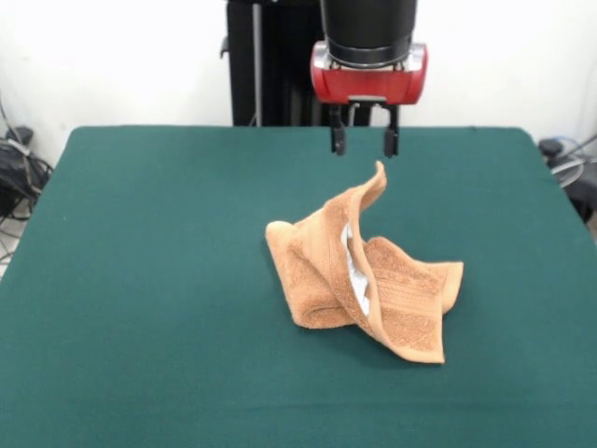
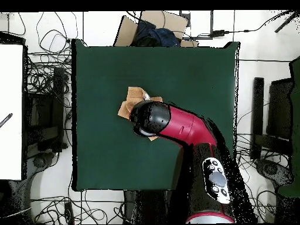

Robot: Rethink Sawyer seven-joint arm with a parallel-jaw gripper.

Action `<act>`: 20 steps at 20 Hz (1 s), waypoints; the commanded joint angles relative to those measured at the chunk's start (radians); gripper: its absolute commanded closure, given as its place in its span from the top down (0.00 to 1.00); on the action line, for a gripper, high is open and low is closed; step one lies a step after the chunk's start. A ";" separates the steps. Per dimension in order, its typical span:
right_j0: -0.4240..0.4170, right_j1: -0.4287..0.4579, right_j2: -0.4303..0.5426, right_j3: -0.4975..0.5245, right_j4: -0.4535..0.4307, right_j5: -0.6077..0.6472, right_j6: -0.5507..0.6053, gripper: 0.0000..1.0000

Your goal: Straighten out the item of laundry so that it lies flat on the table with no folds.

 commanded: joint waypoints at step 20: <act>0.016 0.023 0.077 0.069 -0.072 -0.025 0.056 1.00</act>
